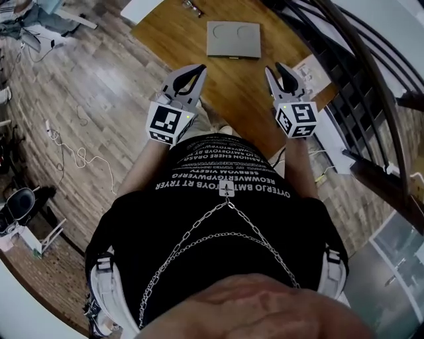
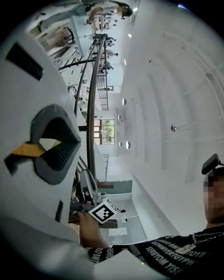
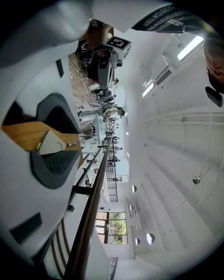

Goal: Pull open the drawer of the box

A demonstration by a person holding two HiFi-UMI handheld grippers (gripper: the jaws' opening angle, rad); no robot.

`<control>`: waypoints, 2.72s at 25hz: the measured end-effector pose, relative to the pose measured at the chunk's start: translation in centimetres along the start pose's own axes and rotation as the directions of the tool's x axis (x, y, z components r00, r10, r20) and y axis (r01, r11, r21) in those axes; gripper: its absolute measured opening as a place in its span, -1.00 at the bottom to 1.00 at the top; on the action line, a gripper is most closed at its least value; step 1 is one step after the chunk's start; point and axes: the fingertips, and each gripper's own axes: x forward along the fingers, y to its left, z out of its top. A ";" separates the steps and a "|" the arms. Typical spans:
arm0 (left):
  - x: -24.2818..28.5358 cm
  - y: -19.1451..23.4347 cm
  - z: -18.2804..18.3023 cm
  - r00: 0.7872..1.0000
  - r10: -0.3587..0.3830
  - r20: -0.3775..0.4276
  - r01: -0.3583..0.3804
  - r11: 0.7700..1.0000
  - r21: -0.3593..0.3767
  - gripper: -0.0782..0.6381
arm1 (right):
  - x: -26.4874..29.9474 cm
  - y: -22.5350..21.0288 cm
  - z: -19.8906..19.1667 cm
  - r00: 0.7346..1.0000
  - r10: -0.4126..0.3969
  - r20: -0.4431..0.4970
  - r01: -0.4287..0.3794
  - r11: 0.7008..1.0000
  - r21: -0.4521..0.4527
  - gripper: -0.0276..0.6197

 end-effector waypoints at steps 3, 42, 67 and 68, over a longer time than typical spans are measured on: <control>0.8 1.4 0.3 1.000 -0.024 0.010 0.024 1.000 -0.004 -0.76 | 1.1 -1.0 -0.8 0.999 -0.040 -0.026 0.041 0.999 0.019 -0.61; 1.9 12.0 -2.2 0.999 -0.028 -0.045 0.026 0.999 -0.040 -0.76 | 18.2 -0.9 -23.7 0.874 0.001 -0.487 0.119 0.969 0.217 -0.50; 1.8 15.4 -4.2 0.994 -0.024 -0.103 0.019 0.999 -0.046 -0.76 | 23.9 -2.4 -30.2 0.771 -0.015 -0.636 0.267 0.915 0.303 -0.34; 1.8 15.4 -4.3 0.994 -0.024 -0.102 0.019 0.999 -0.049 -0.76 | 24.0 -2.5 -30.3 0.765 -0.019 -0.644 0.273 0.915 0.297 -0.35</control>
